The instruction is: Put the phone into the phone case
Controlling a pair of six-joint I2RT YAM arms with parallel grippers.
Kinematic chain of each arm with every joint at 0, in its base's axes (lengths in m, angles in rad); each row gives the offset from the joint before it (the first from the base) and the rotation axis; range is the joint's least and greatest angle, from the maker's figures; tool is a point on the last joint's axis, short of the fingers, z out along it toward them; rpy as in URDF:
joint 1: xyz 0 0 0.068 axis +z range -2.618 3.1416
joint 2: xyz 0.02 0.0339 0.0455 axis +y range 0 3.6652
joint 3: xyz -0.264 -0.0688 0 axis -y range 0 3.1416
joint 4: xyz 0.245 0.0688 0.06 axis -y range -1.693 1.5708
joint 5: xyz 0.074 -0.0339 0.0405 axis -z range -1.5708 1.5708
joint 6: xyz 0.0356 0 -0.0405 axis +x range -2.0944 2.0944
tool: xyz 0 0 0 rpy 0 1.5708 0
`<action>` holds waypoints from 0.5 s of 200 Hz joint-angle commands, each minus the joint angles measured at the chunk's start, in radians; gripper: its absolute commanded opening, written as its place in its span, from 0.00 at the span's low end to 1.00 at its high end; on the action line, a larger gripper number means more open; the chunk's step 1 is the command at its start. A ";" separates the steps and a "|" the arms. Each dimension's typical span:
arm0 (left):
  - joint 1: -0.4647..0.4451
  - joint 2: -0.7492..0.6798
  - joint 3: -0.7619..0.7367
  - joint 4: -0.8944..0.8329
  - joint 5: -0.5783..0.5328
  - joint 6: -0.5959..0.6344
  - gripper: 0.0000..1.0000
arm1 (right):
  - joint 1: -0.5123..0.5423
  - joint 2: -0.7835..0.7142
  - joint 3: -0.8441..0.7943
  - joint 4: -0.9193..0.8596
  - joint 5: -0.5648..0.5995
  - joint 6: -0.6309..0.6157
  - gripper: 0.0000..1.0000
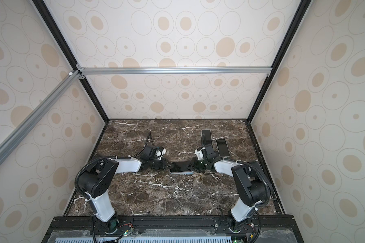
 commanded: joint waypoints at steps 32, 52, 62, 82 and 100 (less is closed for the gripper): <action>-0.017 0.021 0.028 -0.034 -0.001 0.029 0.32 | 0.010 0.005 0.057 -0.220 0.124 -0.052 0.41; -0.018 0.019 0.030 -0.037 -0.003 0.031 0.32 | 0.017 -0.010 0.087 -0.263 0.139 -0.067 0.43; -0.016 0.017 0.031 -0.038 -0.003 0.031 0.32 | 0.018 -0.014 0.102 -0.292 0.151 -0.077 0.45; -0.016 0.012 0.032 -0.042 -0.006 0.035 0.32 | 0.023 -0.027 0.129 -0.339 0.175 -0.098 0.46; -0.015 0.006 0.034 -0.046 -0.012 0.040 0.32 | 0.024 -0.035 0.143 -0.383 0.199 -0.117 0.49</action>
